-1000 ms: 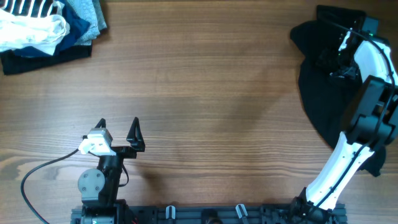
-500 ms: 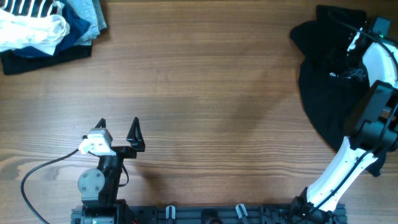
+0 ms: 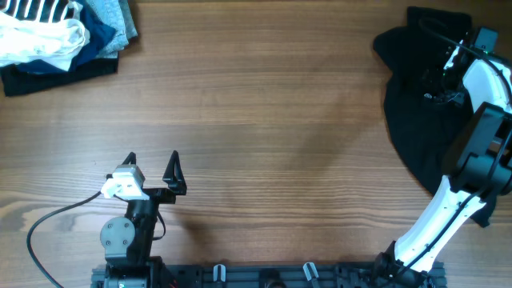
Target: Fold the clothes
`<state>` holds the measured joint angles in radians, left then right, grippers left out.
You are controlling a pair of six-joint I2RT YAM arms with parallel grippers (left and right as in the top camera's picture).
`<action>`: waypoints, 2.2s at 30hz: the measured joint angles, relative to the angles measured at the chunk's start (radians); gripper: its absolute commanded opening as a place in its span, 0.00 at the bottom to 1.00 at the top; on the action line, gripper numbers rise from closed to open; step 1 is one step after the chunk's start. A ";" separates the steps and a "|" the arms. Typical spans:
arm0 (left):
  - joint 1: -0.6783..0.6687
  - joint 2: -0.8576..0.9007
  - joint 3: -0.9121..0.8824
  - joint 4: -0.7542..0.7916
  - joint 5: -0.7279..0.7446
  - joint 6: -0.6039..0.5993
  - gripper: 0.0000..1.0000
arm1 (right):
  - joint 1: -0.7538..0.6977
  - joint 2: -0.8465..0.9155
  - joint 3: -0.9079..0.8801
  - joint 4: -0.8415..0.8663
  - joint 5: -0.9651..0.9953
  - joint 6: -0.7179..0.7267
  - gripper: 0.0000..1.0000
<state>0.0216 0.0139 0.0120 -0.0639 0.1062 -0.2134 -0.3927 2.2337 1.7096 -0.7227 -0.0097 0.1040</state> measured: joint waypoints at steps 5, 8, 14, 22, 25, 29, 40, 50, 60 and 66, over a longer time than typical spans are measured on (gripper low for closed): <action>0.000 0.000 0.000 0.000 0.000 0.000 1.00 | 0.000 0.013 0.000 0.004 0.000 0.000 0.72; 0.000 0.000 0.000 0.000 0.000 0.000 1.00 | 0.000 0.024 0.000 0.008 0.005 0.000 0.63; 0.000 0.000 0.000 0.000 0.000 0.000 1.00 | -0.002 0.026 0.000 0.011 0.013 0.003 0.34; 0.000 0.000 0.000 0.000 0.000 0.000 1.00 | -0.002 0.027 0.000 0.013 0.013 0.003 0.57; 0.000 0.000 0.000 0.000 0.000 0.000 1.00 | -0.001 0.027 0.000 0.011 0.012 -0.002 0.63; 0.000 0.000 0.000 0.000 0.000 0.000 1.00 | 0.001 0.027 0.000 0.010 0.010 0.000 0.64; 0.000 0.000 0.000 0.000 0.000 0.000 1.00 | 0.004 0.027 0.000 0.006 0.012 -0.003 0.32; 0.000 0.000 0.000 0.000 0.000 0.000 1.00 | 0.004 0.027 0.000 0.006 0.018 0.005 0.04; 0.000 0.000 0.000 0.000 0.000 0.000 1.00 | 0.004 0.023 0.016 -0.024 0.018 0.023 0.04; 0.000 0.000 0.000 0.000 0.000 0.000 1.00 | 0.004 -0.085 0.023 -0.058 0.018 0.034 0.04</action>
<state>0.0216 0.0139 0.0120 -0.0639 0.1062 -0.2138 -0.3889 2.1490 1.7325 -0.7803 0.0082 0.1379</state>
